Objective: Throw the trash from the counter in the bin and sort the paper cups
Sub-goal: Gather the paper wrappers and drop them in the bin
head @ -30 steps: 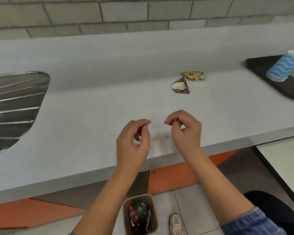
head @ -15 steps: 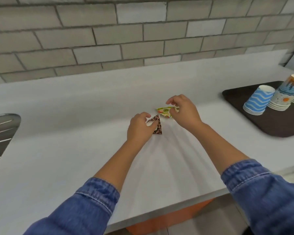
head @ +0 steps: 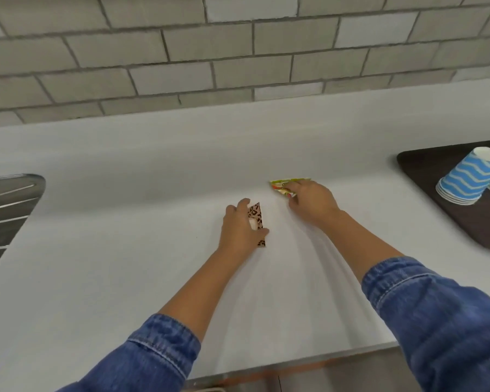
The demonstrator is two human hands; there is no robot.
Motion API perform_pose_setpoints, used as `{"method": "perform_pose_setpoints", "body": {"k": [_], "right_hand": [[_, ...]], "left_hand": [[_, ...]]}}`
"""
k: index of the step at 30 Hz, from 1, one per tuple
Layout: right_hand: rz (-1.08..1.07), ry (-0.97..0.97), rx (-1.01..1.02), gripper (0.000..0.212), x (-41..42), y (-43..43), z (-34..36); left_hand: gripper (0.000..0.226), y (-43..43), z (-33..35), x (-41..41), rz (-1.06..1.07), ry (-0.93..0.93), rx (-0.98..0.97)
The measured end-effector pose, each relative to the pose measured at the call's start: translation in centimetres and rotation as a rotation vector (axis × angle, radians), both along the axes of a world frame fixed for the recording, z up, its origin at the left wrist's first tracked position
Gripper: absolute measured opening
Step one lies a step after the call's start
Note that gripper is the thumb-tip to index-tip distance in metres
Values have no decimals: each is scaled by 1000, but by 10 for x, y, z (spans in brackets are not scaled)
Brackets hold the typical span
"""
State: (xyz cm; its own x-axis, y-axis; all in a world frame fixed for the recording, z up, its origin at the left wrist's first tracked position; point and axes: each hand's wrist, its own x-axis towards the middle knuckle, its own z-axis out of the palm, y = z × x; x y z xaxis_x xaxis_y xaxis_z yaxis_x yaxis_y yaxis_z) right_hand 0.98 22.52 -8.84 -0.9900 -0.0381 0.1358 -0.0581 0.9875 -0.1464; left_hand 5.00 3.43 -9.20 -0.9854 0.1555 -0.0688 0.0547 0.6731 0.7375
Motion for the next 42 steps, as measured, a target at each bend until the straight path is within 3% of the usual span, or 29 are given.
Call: {"method": "perform_pose_setpoints", "body": {"k": [4, 9, 16, 18, 20, 23, 26, 31, 36, 42], "right_hand": [[4, 72, 10, 36, 18, -16, 2], [32, 158, -240, 31, 85, -64, 2], [20, 284, -1111, 21, 237, -174, 24], [24, 261, -1244, 20, 275, -203, 18], [20, 259, -1298, 18, 302, -227, -1], [-9, 216, -1291, 27, 324, -253, -49], [-115, 87, -1191, 29, 336, -270, -121], [-471, -289, -1056, 20, 348, -285, -257], [-532, -466, -853, 22, 348, -293, -343], [-482, -655, -654, 67, 340, -291, -392]], "left_hand": [[80, -29, 10, 28, -13, -67, 112], [62, -81, 10, 105, -23, -60, 364], [39, -166, -37, 243, -98, 542, 363], [42, -196, -63, 270, 29, 426, 388], [54, -219, -92, 286, 198, 167, 369], [53, -249, -146, 296, 274, -172, 311], [47, -264, -196, 296, 243, -348, 151], [44, -260, -267, 293, 100, -413, -134], [48, -256, -331, 281, 125, -507, -237], [63, -256, -384, 269, -11, -620, -271]]}}
